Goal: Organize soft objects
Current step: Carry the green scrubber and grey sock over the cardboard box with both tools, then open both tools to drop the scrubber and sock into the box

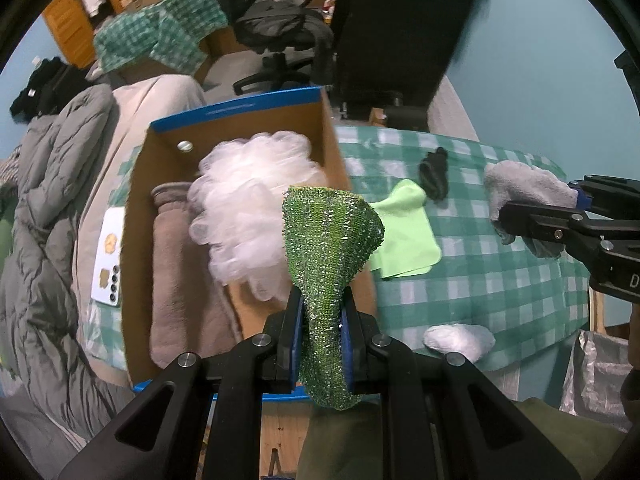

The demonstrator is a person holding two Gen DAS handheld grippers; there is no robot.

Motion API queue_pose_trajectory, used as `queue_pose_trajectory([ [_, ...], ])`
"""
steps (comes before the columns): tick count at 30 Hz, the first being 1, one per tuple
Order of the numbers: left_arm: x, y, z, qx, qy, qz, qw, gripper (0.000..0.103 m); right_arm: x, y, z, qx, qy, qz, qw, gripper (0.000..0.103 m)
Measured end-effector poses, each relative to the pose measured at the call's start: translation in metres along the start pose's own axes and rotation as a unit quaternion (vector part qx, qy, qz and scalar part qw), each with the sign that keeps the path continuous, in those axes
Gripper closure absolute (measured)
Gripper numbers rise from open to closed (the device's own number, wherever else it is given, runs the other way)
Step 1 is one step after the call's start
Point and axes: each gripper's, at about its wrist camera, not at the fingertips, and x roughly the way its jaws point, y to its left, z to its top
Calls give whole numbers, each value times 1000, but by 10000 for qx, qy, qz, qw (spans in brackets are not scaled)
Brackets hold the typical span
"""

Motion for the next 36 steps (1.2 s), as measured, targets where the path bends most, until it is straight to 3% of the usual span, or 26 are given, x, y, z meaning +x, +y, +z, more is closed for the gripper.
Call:
queue_pose_trajectory([
  [18,20,66,-14,-547,256,54,9982,87,57,70,30,-512,368,517,9967,68],
  [36,50,85,-21,-590,579,-14,9966,84,98,99,27,-578,847,736,9920,65],
])
